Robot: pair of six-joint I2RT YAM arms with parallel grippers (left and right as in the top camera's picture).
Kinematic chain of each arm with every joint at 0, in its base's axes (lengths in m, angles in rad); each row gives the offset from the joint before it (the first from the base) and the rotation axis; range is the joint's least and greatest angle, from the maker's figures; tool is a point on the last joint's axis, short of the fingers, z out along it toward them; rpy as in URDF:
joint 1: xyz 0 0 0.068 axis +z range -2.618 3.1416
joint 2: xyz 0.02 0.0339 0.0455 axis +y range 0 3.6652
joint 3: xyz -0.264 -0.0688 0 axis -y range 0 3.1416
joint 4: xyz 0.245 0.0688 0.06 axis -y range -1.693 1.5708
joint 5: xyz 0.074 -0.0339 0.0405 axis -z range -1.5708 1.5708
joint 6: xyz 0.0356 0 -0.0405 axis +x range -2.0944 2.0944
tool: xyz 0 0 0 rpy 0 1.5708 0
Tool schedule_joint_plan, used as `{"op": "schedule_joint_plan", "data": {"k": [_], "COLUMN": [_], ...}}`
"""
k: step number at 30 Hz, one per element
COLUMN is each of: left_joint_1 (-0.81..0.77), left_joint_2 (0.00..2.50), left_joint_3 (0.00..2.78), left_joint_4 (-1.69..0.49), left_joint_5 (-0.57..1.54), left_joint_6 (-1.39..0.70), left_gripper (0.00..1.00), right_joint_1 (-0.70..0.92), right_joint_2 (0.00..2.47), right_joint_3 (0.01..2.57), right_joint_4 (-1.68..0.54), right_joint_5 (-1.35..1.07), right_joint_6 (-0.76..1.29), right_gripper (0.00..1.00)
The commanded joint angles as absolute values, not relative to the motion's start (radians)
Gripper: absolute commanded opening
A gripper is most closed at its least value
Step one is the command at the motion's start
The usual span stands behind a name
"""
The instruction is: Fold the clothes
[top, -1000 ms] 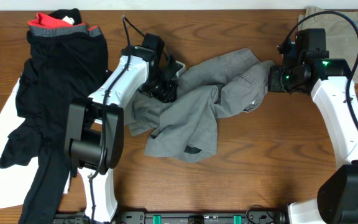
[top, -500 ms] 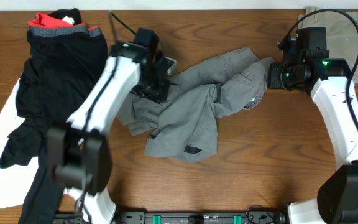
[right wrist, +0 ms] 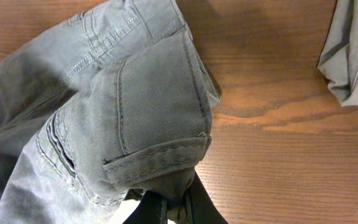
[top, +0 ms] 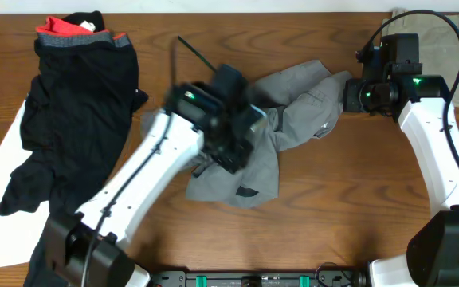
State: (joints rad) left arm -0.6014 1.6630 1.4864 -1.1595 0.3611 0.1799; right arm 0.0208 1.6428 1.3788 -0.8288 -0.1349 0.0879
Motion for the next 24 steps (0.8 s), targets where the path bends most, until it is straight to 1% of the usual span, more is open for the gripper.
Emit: {"op": "schedule_joint_plan", "data": {"k": [1,4,6,7,9,10,13,16,18,19,20,21,22,24], "left_joint_1": [-0.638,-0.651,-0.655,-0.657,-0.661,-0.661,-0.661,-0.661,-0.661,-0.661,-0.661,-0.660,-0.657,-0.646], "left_joint_2": [1.672,1.672,1.674,1.675,1.680,1.683,1.701,1.721,1.725,1.725,1.724,1.724,1.723,1.716], "left_joint_3": [1.409,1.328,1.266,1.242,1.198,1.178,1.150,1.149,1.149,1.149,1.150,1.151,1.156,1.172], "left_joint_4": [-1.106,-1.003,-0.904,-0.862,-0.785,-0.749,-0.699,-0.686,-0.675,-0.671,-0.669,-0.670,-0.675,-0.704], "left_joint_5": [0.334,0.293,0.294,0.294,0.293,0.291,0.205,0.085,0.053,0.046,0.040,0.035,0.031,0.019], "left_joint_6": [0.080,-0.007,-0.061,-0.089,-0.149,-0.182,-0.284,-0.323,-0.331,-0.331,-0.331,-0.331,-0.331,-0.331], "left_gripper": [0.54,0.60,0.75,0.79,0.80,0.84,0.84,0.84,0.82,0.77,0.67,0.52,0.32,0.12], "right_joint_1": [0.025,0.025,0.025,0.025,0.025,0.025,0.025,0.025,0.025,0.025,0.025,0.025,0.025,0.024], "right_joint_2": [1.648,1.648,1.648,1.648,1.648,1.648,1.648,1.648,1.648,1.648,1.648,1.648,1.648,1.648], "right_joint_3": [1.380,1.380,1.380,1.380,1.380,1.380,1.380,1.380,1.380,1.380,1.380,1.380,1.380,1.380], "right_joint_4": [-0.831,-0.831,-0.830,-0.830,-0.833,-0.834,-0.835,-0.834,-0.833,-0.833,-0.834,-0.834,-0.834,-0.834], "right_joint_5": [-0.140,-0.140,-0.140,-0.140,-0.140,-0.140,-0.139,-0.139,-0.139,-0.139,-0.139,-0.139,-0.139,-0.139], "right_joint_6": [0.100,0.100,0.100,0.100,0.100,0.100,0.100,0.100,0.100,0.100,0.100,0.100,0.100,0.100], "right_gripper": [0.04,0.04,0.05,0.05,0.05,0.05,0.05,0.05,0.05,0.05,0.05,0.05,0.05,0.05]}}
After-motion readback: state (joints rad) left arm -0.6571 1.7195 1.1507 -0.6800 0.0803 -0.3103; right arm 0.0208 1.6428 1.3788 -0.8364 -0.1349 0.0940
